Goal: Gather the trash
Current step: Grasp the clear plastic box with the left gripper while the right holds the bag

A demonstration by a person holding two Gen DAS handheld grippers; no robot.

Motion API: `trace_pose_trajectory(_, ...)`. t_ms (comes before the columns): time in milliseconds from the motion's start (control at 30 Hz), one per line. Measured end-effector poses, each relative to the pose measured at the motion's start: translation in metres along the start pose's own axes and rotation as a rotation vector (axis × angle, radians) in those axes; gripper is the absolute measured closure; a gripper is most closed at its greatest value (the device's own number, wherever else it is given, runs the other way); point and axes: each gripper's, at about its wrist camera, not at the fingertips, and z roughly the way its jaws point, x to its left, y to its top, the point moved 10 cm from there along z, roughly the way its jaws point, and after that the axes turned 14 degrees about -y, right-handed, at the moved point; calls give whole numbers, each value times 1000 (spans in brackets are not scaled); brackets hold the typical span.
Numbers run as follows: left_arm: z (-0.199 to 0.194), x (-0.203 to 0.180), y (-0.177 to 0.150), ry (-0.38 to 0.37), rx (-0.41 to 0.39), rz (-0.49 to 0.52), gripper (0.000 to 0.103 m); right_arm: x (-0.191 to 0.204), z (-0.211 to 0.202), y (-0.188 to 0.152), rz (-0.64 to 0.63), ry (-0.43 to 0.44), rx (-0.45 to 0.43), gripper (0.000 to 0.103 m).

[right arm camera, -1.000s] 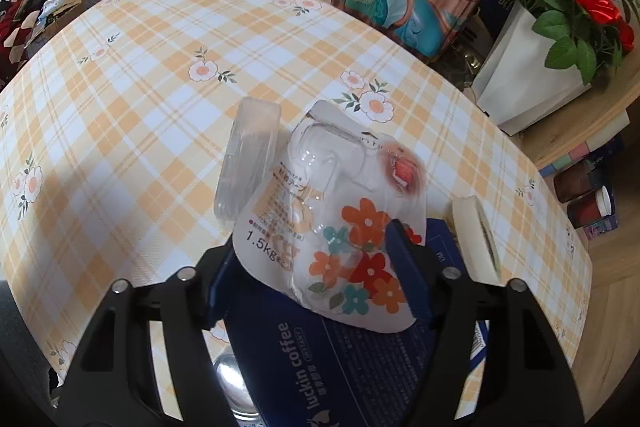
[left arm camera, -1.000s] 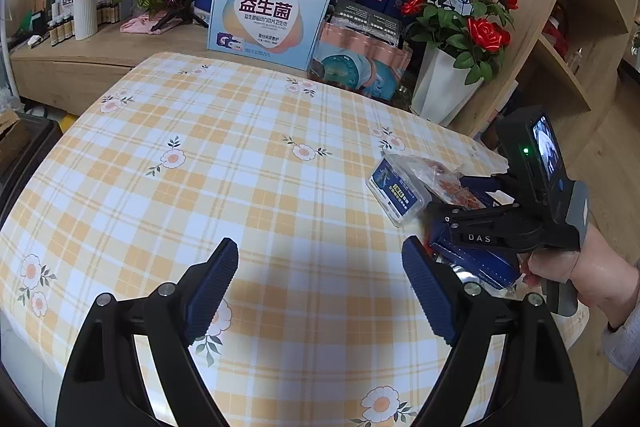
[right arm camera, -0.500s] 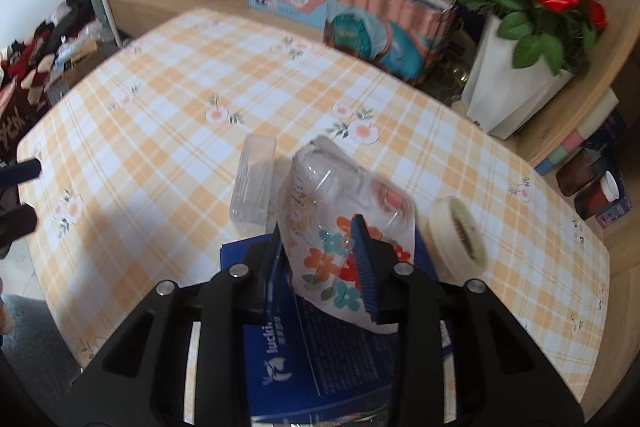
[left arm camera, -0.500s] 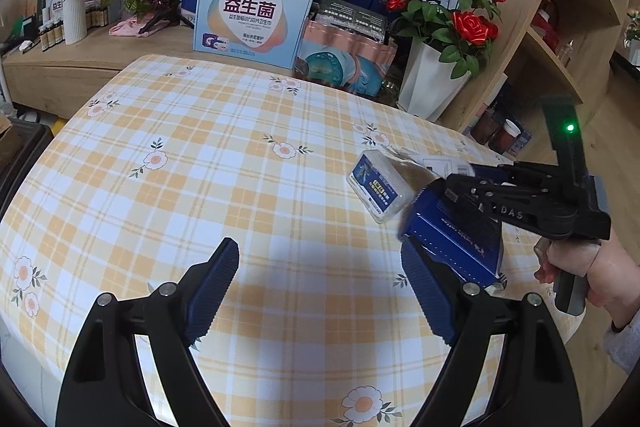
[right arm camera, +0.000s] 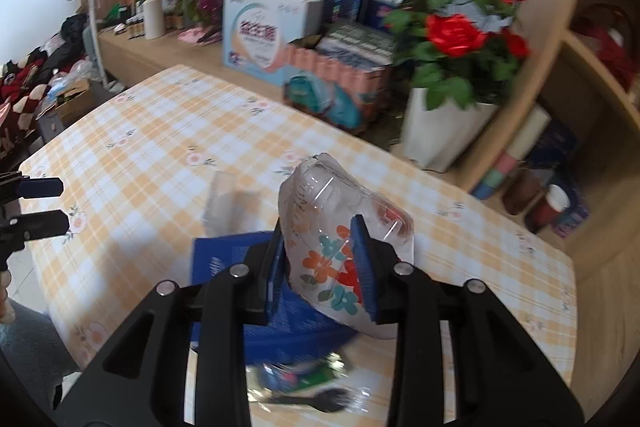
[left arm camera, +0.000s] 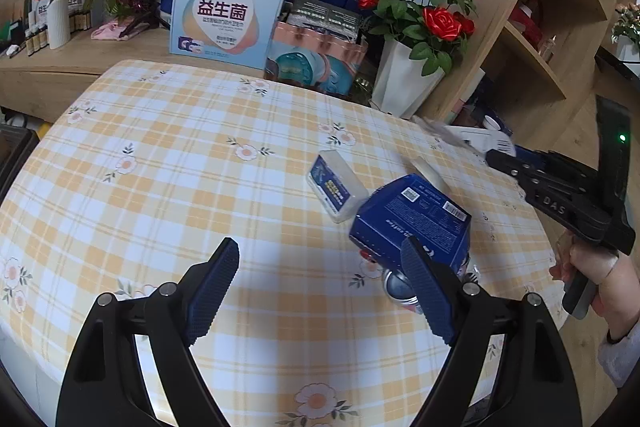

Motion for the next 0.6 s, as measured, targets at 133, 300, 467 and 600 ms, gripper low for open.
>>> trace_pose_trajectory(133,21,-12,2,-23,26,-11,22,-32,-7,-19,26,-45,-5,69)
trace_pose_trajectory(300,68,-16,16,-24,62,-46,22,-63,-4,-54,88,-69,27,69)
trace_pose_trajectory(467,123,-3,35,7,105,-98,25,-91,3,-88,148,-87,69,69)
trace_pose_trajectory(600,157,15,40,43,164,-151,27,-106,5,-109,172,-102,87,69)
